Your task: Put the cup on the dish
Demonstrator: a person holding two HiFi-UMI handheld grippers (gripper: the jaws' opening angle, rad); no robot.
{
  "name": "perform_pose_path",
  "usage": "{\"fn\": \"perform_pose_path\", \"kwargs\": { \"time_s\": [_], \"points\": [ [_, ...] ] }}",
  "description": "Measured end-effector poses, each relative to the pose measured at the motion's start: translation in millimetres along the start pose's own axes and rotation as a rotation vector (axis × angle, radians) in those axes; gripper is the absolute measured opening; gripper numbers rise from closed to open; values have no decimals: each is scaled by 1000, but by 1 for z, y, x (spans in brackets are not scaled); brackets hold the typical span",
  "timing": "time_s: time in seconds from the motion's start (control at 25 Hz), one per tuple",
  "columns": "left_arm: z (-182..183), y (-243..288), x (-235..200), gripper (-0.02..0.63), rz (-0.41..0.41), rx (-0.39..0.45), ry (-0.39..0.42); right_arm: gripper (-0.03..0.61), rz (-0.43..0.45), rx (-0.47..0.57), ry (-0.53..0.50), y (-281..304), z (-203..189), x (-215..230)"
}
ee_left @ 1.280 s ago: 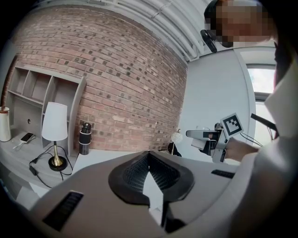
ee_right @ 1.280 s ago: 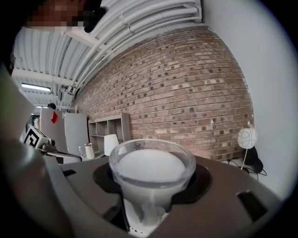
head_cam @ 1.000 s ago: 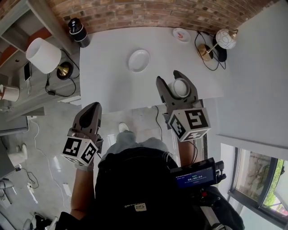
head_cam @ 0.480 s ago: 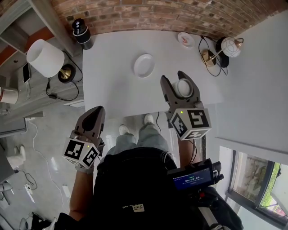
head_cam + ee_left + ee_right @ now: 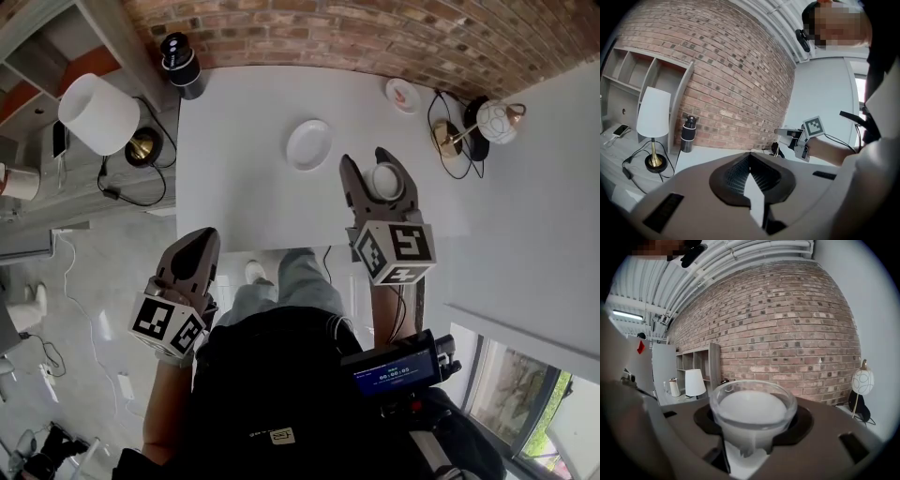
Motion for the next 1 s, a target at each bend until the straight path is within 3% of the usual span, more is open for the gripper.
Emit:
{"fn": "perform_pose_path", "kwargs": {
  "time_s": [1.0],
  "points": [
    [-29, 27, 5, 5, 180, -80, -137, 244, 156, -55, -52, 132, -94, 51]
  ]
}}
Point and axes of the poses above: the fingertips, and each gripper's own axes: y forward along the fingers, x to its right, z out of its top, the point moved 4 cm from there along -y, backward along the fingers, and after that the axes turned 5 degrees about z, right-handed, at the moved point
